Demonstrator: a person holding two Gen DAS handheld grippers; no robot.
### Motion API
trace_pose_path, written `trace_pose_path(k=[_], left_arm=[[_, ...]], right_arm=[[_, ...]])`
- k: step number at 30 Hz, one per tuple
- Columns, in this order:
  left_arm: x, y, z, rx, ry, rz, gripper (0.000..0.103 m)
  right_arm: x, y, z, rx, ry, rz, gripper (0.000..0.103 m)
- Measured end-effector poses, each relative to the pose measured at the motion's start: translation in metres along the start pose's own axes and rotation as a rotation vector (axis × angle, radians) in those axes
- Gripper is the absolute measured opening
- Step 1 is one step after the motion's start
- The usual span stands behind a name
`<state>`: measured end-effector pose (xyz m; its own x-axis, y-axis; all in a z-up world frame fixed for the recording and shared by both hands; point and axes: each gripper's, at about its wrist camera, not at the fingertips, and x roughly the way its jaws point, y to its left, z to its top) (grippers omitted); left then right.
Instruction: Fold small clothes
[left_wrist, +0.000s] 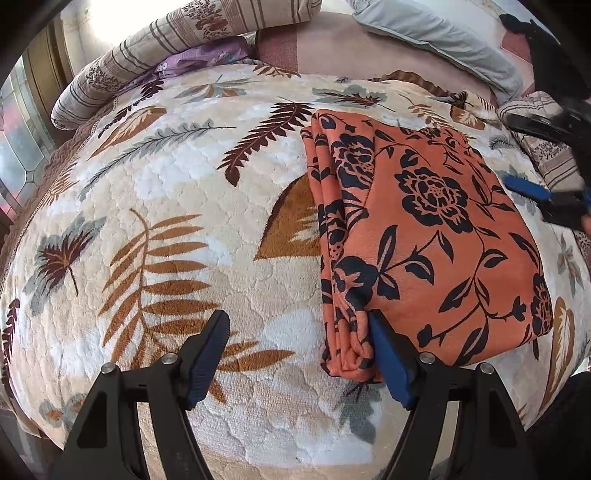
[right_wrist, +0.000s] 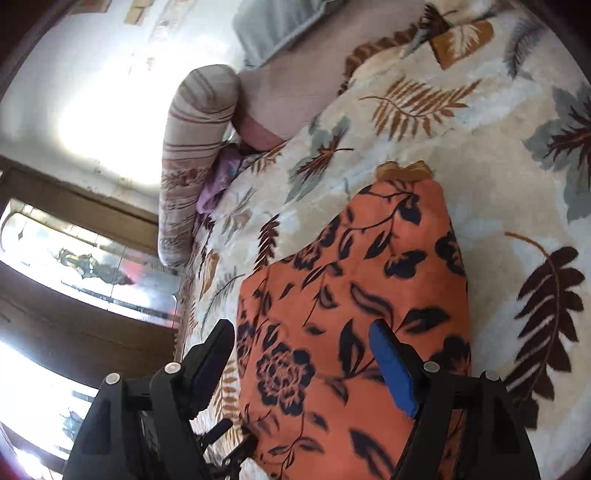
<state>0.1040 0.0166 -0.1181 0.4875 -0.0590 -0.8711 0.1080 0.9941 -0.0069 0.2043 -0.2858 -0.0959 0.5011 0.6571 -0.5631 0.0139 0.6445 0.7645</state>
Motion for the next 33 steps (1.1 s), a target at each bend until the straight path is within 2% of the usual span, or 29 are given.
trace_pose_path(k=[3, 6, 9, 11, 14, 16, 18, 22, 23, 24, 26, 27, 30, 33], left_arm=[[-0.008, -0.002, -0.003, -0.001, -0.006, 0.001, 0.077], [-0.021, -0.004, -0.007, 0.002, -0.021, 0.000, 0.077], [-0.036, -0.004, -0.011, 0.001, -0.041, -0.009, 0.077], [-0.046, -0.002, -0.015, 0.003, -0.054, -0.007, 0.077], [-0.058, 0.003, -0.021, -0.028, -0.064, -0.024, 0.077], [-0.060, 0.004, -0.024, -0.050, -0.063, -0.032, 0.077], [-0.060, 0.004, -0.026, -0.057, -0.053, -0.028, 0.077], [-0.063, 0.005, -0.028, -0.061, -0.055, -0.013, 0.077], [-0.063, 0.005, -0.027, -0.066, -0.054, -0.012, 0.077], [-0.064, 0.006, -0.027, -0.074, -0.054, -0.011, 0.077], [-0.067, 0.008, -0.027, -0.083, -0.053, -0.015, 0.077], [-0.069, 0.009, -0.027, -0.085, -0.055, -0.017, 0.077], [-0.075, 0.014, -0.028, -0.096, -0.072, -0.015, 0.077], [-0.075, 0.018, -0.029, -0.109, -0.067, -0.026, 0.077]], right_arm=[[-0.021, 0.019, -0.041, -0.075, 0.016, 0.010, 0.078], [-0.033, 0.011, -0.077, -0.059, 0.023, 0.021, 0.078], [-0.018, -0.013, -0.094, -0.015, 0.076, -0.094, 0.079], [-0.020, -0.012, -0.099, 0.004, 0.065, -0.066, 0.079], [-0.036, 0.004, -0.104, -0.035, 0.013, -0.003, 0.079], [-0.029, -0.003, -0.105, -0.022, 0.011, -0.057, 0.084], [-0.012, -0.019, -0.106, 0.013, 0.065, -0.078, 0.083], [-0.034, 0.005, -0.103, -0.006, -0.002, 0.009, 0.084], [-0.033, 0.009, -0.101, -0.030, -0.005, 0.007, 0.084], [-0.026, 0.009, -0.099, -0.045, 0.004, -0.017, 0.084], [-0.001, -0.007, -0.100, 0.002, 0.083, -0.060, 0.084], [0.003, -0.010, -0.100, 0.024, 0.083, -0.075, 0.084], [-0.005, 0.015, -0.094, -0.013, 0.047, -0.013, 0.085], [0.010, 0.038, -0.077, -0.069, 0.054, -0.039, 0.085]])
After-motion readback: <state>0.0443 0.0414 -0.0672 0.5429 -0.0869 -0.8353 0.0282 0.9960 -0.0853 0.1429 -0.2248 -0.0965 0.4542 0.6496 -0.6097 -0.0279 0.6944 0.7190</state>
